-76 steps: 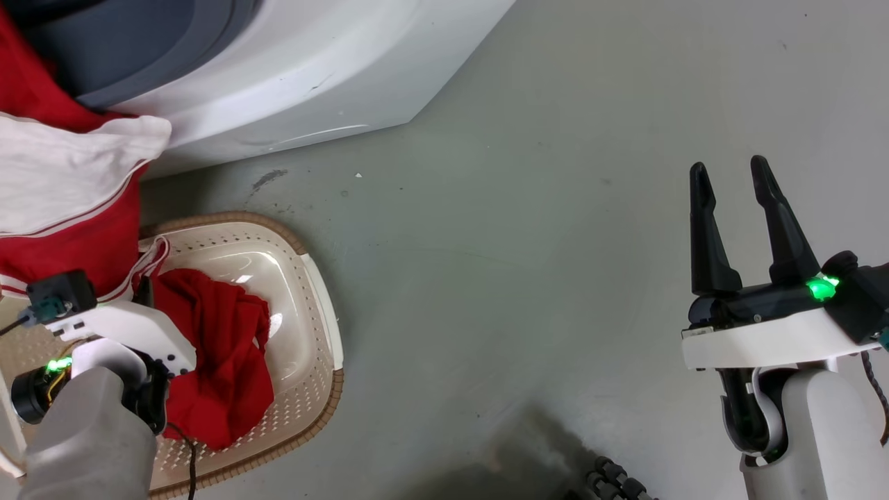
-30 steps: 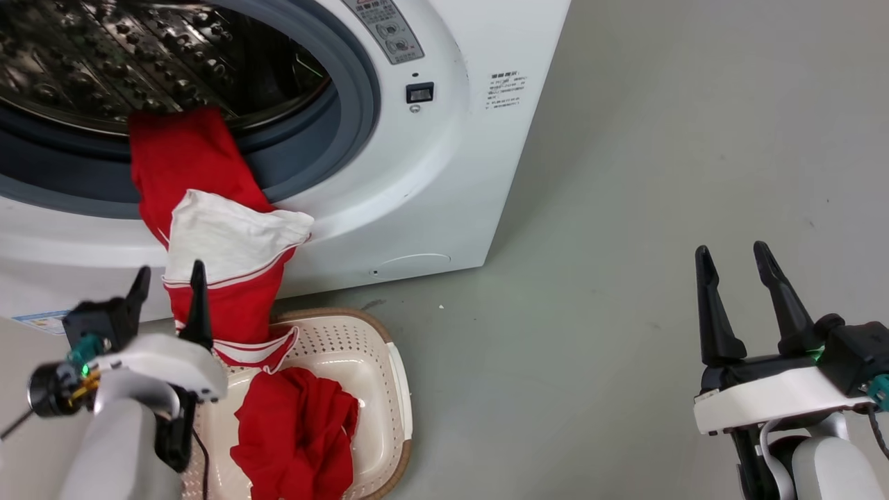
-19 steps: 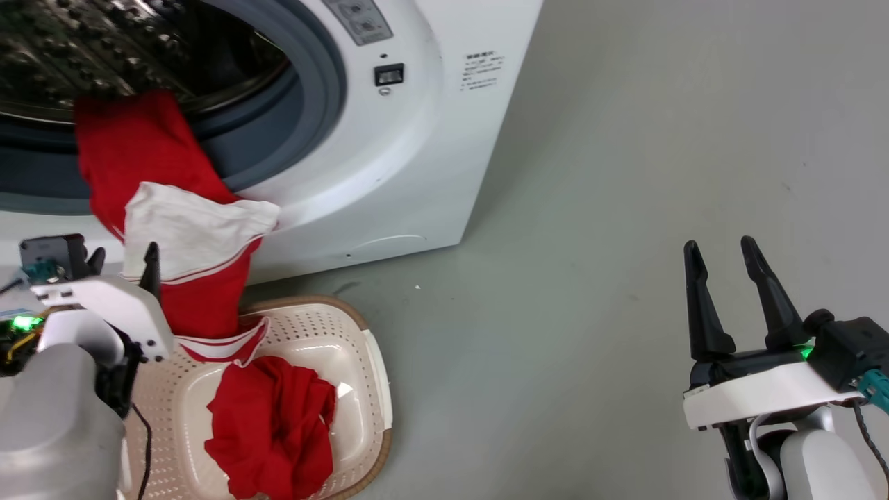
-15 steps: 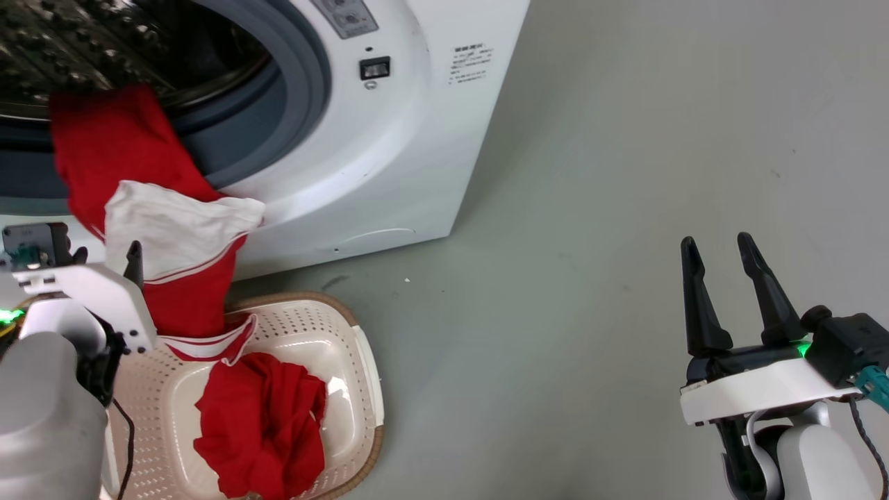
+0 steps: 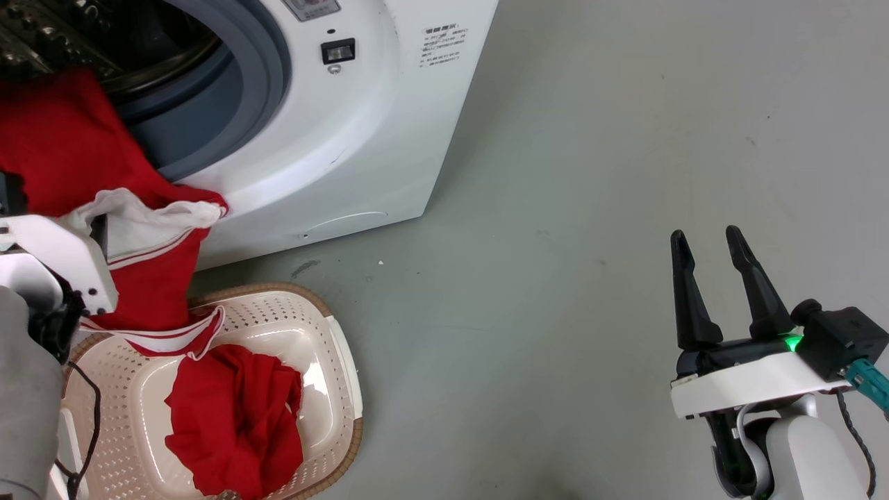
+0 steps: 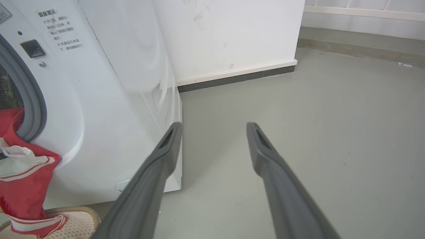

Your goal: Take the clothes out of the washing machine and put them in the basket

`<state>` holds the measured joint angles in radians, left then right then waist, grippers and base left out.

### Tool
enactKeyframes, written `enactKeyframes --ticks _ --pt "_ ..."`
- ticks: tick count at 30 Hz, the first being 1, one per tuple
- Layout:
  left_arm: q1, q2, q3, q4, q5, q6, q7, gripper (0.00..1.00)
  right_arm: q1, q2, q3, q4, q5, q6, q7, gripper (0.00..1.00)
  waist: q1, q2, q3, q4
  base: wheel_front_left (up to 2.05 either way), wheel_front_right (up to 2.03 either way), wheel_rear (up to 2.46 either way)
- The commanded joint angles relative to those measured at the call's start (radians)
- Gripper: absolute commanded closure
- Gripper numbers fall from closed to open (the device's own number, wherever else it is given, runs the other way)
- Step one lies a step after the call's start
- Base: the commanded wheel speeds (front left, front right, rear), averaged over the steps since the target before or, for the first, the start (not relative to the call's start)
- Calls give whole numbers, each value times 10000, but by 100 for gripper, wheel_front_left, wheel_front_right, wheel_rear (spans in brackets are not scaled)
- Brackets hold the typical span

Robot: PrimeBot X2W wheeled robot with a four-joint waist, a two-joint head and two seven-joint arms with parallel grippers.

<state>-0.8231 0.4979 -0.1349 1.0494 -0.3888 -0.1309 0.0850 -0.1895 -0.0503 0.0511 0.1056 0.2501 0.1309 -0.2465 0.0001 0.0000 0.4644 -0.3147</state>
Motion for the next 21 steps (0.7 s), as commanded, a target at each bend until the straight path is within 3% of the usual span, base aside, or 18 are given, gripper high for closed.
enactKeyframes --ticks 1,3,5,6,14,21 --pt "-214 106 -87 79 -86 10 -82 0 -135 2 29 58 29 -3 -89 0 -1 0 13 -29 0 0 0" --pt "-383 172 -166 192 -131 10 -169 0 -150 4 26 96 38 -3 -96 0 -1 0 17 -39 0 0 0" --pt "-479 192 -305 247 -169 10 -296 73 -156 1 30 131 42 -3 -117 0 -1 0 2 -41 0 0 0" --pt "-526 182 -353 304 -221 11 -285 100 -159 2 35 147 61 -3 -110 0 -1 0 -9 -43 0 0 0" --pt "-474 59 -601 651 -527 15 -597 100 -130 2 -26 217 20 -3 -158 0 -1 0 -176 15 0 0 0" --pt "240 -228 -697 919 -580 71 -1822 100 120 1 -160 317 -97 -3 -98 0 -1 0 -817 241 0 0 0"
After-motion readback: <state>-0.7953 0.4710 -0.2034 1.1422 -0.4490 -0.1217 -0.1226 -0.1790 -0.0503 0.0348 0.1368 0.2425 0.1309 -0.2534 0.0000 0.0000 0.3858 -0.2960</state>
